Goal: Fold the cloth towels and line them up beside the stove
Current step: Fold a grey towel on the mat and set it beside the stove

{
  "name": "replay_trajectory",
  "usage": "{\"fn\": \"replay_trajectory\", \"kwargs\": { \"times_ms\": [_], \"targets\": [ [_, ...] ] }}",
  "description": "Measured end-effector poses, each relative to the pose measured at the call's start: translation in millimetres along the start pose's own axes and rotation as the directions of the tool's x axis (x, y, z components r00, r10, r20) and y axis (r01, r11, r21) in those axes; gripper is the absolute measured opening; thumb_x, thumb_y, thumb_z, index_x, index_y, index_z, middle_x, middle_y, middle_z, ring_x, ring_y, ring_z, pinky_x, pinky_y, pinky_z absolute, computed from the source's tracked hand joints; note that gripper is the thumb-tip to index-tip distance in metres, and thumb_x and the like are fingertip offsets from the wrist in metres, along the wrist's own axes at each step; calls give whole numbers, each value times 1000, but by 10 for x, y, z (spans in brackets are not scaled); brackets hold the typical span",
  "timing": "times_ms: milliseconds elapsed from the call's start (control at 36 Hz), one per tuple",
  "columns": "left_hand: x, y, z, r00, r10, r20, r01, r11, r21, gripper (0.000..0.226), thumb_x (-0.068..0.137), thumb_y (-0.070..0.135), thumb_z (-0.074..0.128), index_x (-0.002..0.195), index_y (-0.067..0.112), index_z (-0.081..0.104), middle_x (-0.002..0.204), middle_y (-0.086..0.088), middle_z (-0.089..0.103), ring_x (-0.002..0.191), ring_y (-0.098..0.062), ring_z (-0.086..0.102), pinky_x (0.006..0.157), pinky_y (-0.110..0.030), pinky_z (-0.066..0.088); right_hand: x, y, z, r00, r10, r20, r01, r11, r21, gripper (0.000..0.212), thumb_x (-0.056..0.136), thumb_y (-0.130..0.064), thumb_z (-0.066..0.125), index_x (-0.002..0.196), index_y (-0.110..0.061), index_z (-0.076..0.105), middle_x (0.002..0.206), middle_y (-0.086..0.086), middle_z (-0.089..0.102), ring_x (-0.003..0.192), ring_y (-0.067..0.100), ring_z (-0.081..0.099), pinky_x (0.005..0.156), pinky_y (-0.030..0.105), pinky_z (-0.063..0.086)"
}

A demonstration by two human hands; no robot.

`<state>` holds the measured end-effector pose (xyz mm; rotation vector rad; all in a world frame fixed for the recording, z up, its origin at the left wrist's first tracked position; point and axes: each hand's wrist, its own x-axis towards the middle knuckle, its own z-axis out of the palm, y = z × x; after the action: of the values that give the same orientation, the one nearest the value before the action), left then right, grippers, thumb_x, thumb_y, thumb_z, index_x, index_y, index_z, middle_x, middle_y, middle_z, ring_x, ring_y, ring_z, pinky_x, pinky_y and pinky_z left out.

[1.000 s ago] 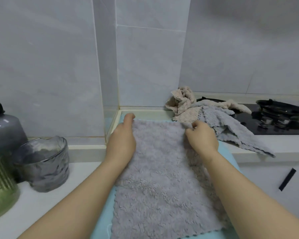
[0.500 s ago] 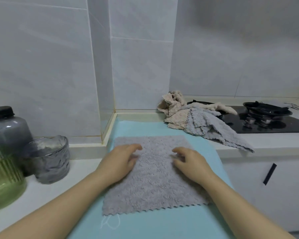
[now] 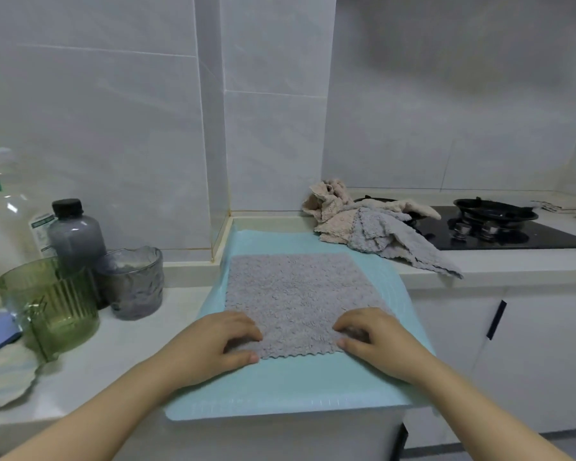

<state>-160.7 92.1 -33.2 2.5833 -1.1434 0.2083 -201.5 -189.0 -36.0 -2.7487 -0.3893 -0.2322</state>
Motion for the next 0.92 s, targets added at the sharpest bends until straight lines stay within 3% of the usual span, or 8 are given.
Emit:
{"fn": "replay_trajectory", "kwargs": {
  "times_ms": [83,222,333,444,639,778,861,917],
  "targets": [
    [-31,-18,64,982,136,-128,-108,973,202,35,83,48,44,86,25,70,81,17,67,73,0,60,71,-9,38,-39,-36,-6,999,-40,27,41,999,-33,37,85,-50,55,114,-29,62,114,-18,59,110,8,49,98,28,37],
    [-49,-26,154,972,26,-233,37,965,260,29,84,40,38,70,26,61,57,14,60,47,-5,56,43,-16,34,-58,-74,-30,996,-63,56,68,992,-103,35,89,-46,55,119,-28,60,123,-13,57,116,9,45,100,26,35],
    [15,62,124,946,-153,-285,186,978,92,18,93,29,44,98,16,57,77,-4,67,64,-24,57,51,-27,32,-41,-99,18,998,-65,-15,61,979,-195,26,96,-29,44,115,-21,60,114,-8,61,111,14,49,87,23,38],
    [55,144,140,929,-264,-259,277,961,13,27,87,17,48,113,23,45,101,11,59,82,-10,53,63,-20,35,-27,-64,39,993,59,-105,-78,978,-191,29,92,-11,41,117,-18,54,113,-3,60,109,17,52,80,28,41],
    [73,127,178,892,-348,-288,334,937,-97,40,83,5,48,120,22,44,98,11,44,86,-7,41,69,-19,33,-25,16,26,978,136,-157,-161,974,-161,35,89,-7,45,120,-20,55,117,-3,60,111,16,50,83,25,43],
    [22,67,139,884,-367,-289,324,928,-185,36,83,1,52,114,19,53,107,6,57,96,-13,54,78,-21,39,-96,70,-65,974,161,-161,-185,972,-144,32,92,-14,47,120,-22,59,116,-5,63,110,14,52,71,19,32],
    [-32,26,37,894,-366,-260,300,918,-261,21,84,8,61,91,27,64,86,15,64,88,-10,60,69,-8,38,-146,87,-161,973,190,-131,-195,981,-22,22,91,-17,51,108,-20,65,102,-4,67,94,14,57,74,23,41],
    [-67,14,-65,897,-383,-221,293,890,-350,27,82,10,66,75,36,62,71,20,65,74,0,59,65,-8,39,-169,98,-240,976,196,-90,-189,979,80,14,89,-18,56,96,-21,68,91,-6,67,83,11,57,68,18,40]
  ]
}}
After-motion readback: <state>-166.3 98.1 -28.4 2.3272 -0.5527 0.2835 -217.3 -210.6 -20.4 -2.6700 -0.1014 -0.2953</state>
